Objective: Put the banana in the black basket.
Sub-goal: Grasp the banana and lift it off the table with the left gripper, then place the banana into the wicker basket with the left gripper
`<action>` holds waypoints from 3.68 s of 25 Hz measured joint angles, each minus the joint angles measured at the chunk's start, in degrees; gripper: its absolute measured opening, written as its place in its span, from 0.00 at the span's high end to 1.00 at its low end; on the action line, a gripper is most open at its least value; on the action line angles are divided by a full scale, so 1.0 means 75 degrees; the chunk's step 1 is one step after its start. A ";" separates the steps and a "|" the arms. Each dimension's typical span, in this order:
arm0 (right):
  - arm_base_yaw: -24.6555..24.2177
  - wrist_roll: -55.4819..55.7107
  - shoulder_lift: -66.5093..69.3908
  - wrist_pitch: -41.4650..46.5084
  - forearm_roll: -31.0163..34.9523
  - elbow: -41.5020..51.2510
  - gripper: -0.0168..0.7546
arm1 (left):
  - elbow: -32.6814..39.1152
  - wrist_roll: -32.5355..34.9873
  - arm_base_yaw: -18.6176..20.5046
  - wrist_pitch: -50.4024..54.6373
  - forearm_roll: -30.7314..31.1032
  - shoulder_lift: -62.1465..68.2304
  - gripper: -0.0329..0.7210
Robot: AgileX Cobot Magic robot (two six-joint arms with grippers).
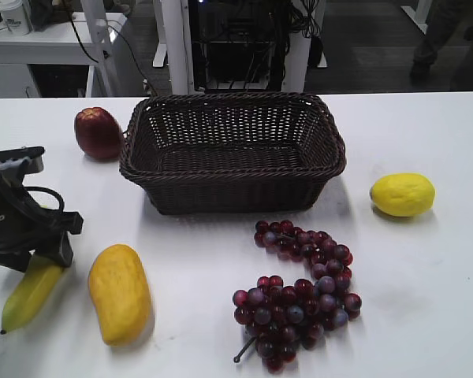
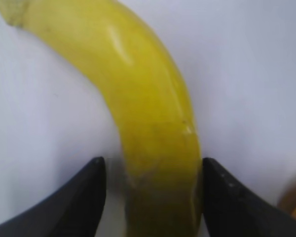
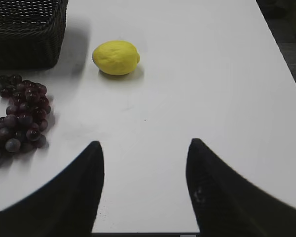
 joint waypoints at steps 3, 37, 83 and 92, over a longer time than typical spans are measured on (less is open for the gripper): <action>0.0000 0.0000 0.0000 0.0000 0.0000 0.0000 0.41 | -0.0041 0.0000 0.0000 -0.0015 0.0000 0.0048 0.17; 0.0000 0.0000 0.0000 0.0000 0.0000 0.0000 0.41 | -0.0027 0.0000 0.0007 0.0346 0.2653 -0.1965 0.41; 0.0000 0.0000 0.0000 0.0000 0.0000 0.0000 0.41 | -0.8391 0.3044 -0.2058 0.4260 -0.1562 0.1725 0.41; 0.0000 0.0000 0.0000 0.0000 0.0000 0.0000 0.41 | -0.8391 0.3054 -0.2116 0.3989 -0.1571 0.2427 0.41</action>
